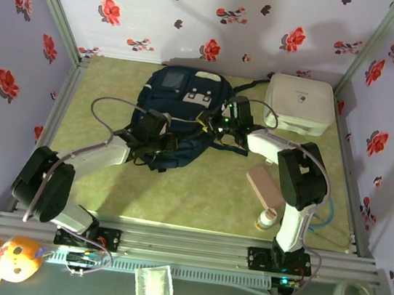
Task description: Pack books, pencil case, and school supplies into a backpack
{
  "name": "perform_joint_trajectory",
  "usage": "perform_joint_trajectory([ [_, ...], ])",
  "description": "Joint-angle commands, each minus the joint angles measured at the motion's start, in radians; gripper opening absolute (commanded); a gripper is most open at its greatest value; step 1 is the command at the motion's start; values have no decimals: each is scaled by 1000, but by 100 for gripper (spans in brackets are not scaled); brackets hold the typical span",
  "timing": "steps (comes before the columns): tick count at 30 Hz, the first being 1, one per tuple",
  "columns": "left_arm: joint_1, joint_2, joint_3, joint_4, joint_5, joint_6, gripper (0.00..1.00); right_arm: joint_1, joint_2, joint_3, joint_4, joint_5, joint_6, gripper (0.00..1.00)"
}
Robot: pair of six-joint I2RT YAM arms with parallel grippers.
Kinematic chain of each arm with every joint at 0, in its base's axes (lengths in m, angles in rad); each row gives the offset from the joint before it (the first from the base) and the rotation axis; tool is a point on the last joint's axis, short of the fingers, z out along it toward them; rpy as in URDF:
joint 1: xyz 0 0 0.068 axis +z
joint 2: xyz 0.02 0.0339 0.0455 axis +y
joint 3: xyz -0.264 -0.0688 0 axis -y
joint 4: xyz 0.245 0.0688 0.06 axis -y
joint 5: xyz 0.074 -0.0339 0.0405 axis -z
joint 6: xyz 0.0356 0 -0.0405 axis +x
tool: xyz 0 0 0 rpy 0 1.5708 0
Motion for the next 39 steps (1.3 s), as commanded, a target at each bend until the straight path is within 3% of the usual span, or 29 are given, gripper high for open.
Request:
perform_joint_trajectory([
  [1, 91, -66, -64, -26, -67, 24, 0, -64, -47, -15, -18, 45, -43, 8],
  [4, 146, -94, -112, 22, -15, 22, 0, -80, -53, -29, 6, 37, -34, 8],
  [9, 139, -74, -91, 74, 87, 59, 0, -72, -52, -26, 24, 2, -16, 12],
  [14, 83, -39, -36, 68, 107, 97, 0, -63, -66, -76, 87, -18, 58, 37],
  [19, 24, -15, 6, 73, 108, 97, 0, -53, -121, -153, 121, 6, 114, 47],
  [33, -92, 116, 131, 55, 126, 118, 0, -39, -214, -272, 115, 107, 170, 41],
  [39, -90, 98, 125, 16, 100, 160, 0, -41, -212, -258, 113, 114, 160, 24],
])
